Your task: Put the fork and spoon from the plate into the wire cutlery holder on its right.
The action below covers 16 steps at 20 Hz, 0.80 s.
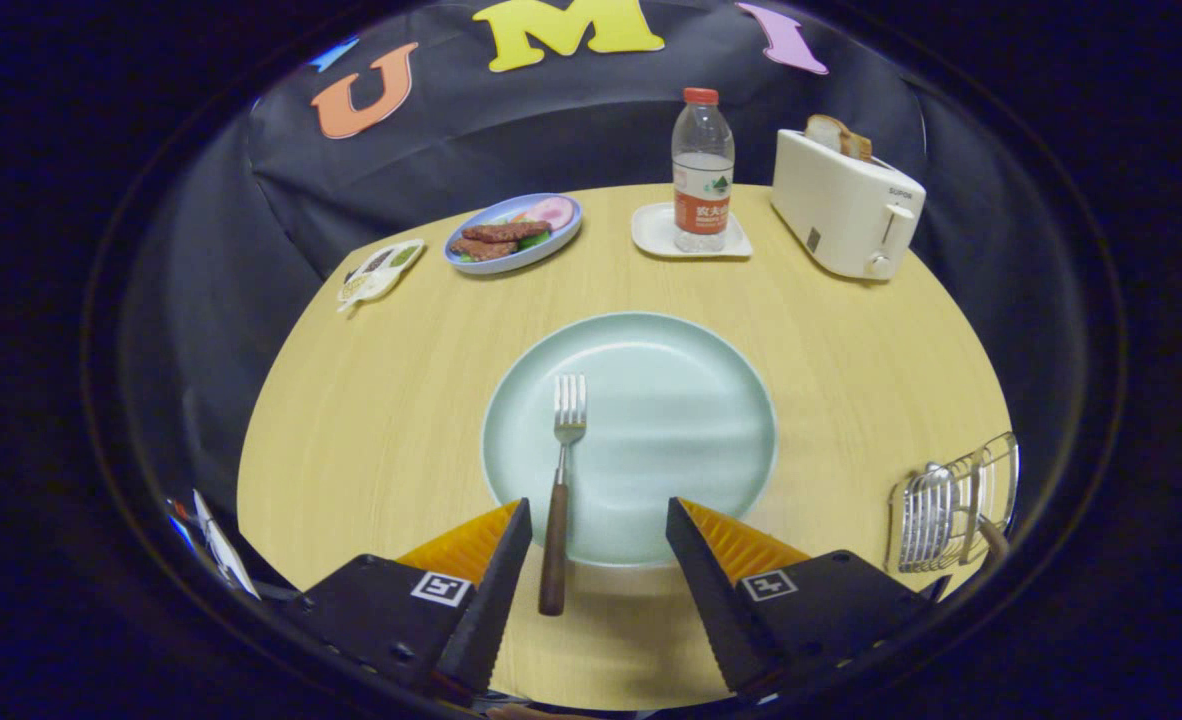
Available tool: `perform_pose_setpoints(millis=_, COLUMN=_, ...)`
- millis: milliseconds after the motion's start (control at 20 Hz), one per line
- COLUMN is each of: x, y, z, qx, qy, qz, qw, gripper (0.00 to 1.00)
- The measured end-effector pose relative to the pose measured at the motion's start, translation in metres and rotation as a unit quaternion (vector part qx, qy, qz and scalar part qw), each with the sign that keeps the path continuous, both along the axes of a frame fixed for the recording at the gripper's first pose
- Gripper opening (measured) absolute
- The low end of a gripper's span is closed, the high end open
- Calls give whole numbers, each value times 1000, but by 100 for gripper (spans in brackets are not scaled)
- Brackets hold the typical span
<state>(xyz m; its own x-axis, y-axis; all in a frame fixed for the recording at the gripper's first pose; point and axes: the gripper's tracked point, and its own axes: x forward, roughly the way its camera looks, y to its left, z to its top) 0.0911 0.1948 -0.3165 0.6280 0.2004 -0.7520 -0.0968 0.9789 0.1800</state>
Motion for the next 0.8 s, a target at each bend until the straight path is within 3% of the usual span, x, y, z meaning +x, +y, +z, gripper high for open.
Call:
perform_pose_setpoints(millis=50, x=3, y=3, z=-6, qx=-5, qy=1, qz=-4, qw=1000, gripper=80)
perform_pose_setpoints(millis=450, x=17, y=17, z=-28, qx=-32, qy=7, qz=-21, qw=999, gripper=28)
perform_pose_setpoints(millis=500, x=16, y=23, z=-29, qx=-24, qy=10, qz=-14, qw=1000, gripper=13)
perform_pose_setpoints(millis=650, x=14, y=24, z=-27, qx=-17, qy=14, qz=7, qw=1000, gripper=13)
perform_pose_setpoints(millis=800, x=12, y=25, z=-22, qx=-1, qy=16, qz=14, qw=1000, gripper=6)
